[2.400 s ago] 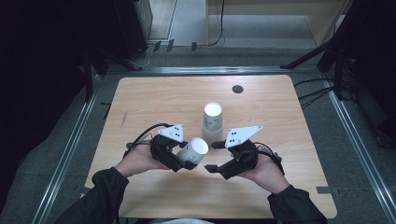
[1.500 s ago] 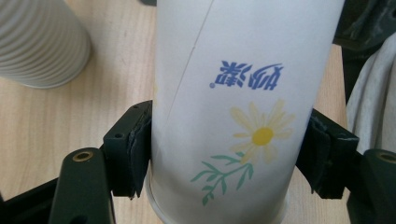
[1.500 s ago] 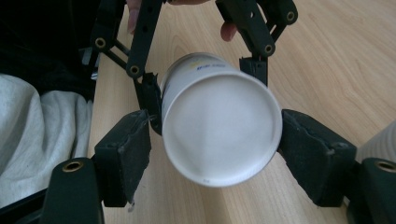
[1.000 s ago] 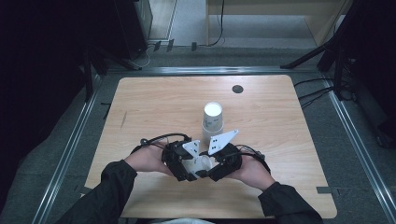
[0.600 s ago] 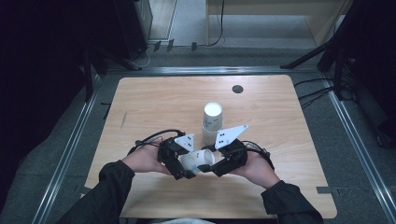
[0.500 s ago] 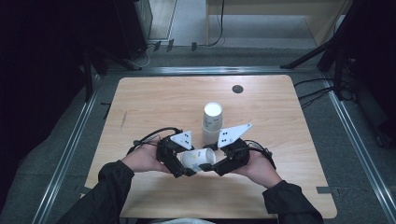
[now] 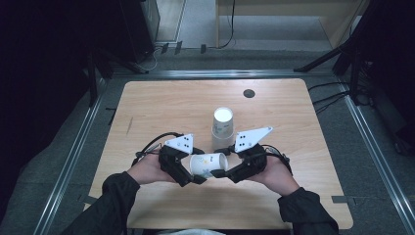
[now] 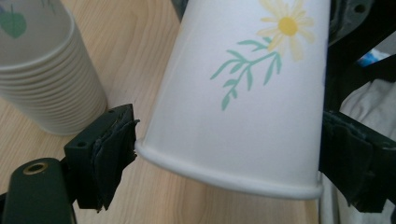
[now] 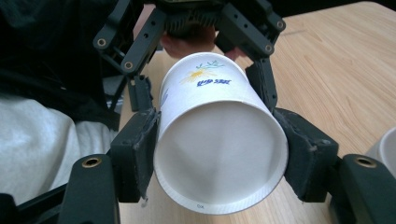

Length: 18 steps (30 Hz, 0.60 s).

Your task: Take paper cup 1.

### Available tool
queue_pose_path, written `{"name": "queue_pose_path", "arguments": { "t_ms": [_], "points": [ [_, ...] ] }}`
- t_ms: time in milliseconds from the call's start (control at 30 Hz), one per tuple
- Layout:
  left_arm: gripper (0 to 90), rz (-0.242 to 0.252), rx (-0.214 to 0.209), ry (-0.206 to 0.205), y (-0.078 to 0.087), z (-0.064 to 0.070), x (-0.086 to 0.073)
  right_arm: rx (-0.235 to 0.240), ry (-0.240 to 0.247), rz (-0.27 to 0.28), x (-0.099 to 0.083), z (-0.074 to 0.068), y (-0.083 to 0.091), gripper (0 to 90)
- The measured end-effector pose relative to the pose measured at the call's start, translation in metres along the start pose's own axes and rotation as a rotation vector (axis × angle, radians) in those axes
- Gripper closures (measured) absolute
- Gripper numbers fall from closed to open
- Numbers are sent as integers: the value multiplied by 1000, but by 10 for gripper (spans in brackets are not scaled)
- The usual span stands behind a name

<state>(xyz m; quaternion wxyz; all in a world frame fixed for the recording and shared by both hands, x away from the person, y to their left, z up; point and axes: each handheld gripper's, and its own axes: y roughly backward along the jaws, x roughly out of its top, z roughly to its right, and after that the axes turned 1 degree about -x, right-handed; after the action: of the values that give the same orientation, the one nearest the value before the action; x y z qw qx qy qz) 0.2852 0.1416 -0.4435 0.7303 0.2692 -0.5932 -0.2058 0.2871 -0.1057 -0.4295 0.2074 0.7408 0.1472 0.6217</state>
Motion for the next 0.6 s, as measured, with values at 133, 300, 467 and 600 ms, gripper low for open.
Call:
{"name": "queue_pose_path", "arguments": {
  "t_ms": [133,300,467,600],
  "points": [
    [129,69,-18,-7,5,4,-1,30,-6,33,3,0,2,348],
    [167,127,-36,2,12,2,-3,53,-22,64,4,2,6,348],
    [232,130,-43,-6,15,2,-4,62,-24,60,4,2,6,351],
    [245,113,-46,-10,15,2,-4,66,-22,49,4,1,4,326]
  ]
}}
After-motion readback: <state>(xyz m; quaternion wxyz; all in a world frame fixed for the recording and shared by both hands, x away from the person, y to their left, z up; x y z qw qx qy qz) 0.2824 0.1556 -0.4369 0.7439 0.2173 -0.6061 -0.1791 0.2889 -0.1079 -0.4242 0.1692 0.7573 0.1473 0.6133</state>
